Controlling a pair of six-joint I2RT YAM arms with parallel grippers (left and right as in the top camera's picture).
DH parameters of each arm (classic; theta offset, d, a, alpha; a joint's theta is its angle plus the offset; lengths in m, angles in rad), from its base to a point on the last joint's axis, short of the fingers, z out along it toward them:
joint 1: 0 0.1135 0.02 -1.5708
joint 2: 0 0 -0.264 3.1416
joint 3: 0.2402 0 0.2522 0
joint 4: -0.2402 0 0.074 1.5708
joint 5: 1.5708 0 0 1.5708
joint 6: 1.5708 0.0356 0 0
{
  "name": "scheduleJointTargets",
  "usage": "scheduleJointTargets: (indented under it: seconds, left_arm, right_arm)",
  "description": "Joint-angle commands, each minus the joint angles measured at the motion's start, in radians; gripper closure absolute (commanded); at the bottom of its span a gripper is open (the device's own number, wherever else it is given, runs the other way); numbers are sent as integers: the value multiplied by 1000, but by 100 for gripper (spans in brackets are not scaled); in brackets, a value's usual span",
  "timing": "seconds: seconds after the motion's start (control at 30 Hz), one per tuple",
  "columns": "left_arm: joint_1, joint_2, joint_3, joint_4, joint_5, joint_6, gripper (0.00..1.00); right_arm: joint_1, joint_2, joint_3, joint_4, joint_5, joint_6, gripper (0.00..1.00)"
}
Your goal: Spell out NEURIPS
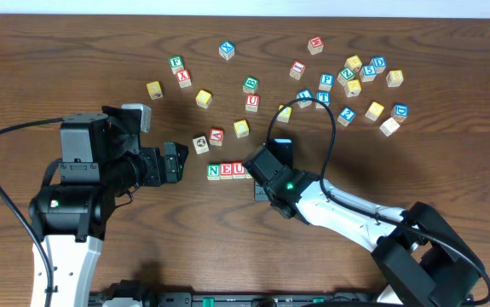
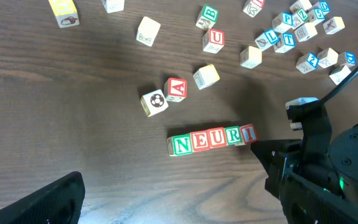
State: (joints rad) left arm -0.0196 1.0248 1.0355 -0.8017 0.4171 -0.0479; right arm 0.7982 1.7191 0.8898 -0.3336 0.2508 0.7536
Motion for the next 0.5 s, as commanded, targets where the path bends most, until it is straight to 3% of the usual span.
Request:
scheduleJointTargets:
  seconds: [0.0,0.47]
  left_arm:
    - [6,-6,14,2,9,10,2]
    - [6,-6,14,2,9,10,2]
  right_arm:
    - [9,-21,-4,-7,3,-10,99]
    - [22,-21,-4,-85,44,36,99]
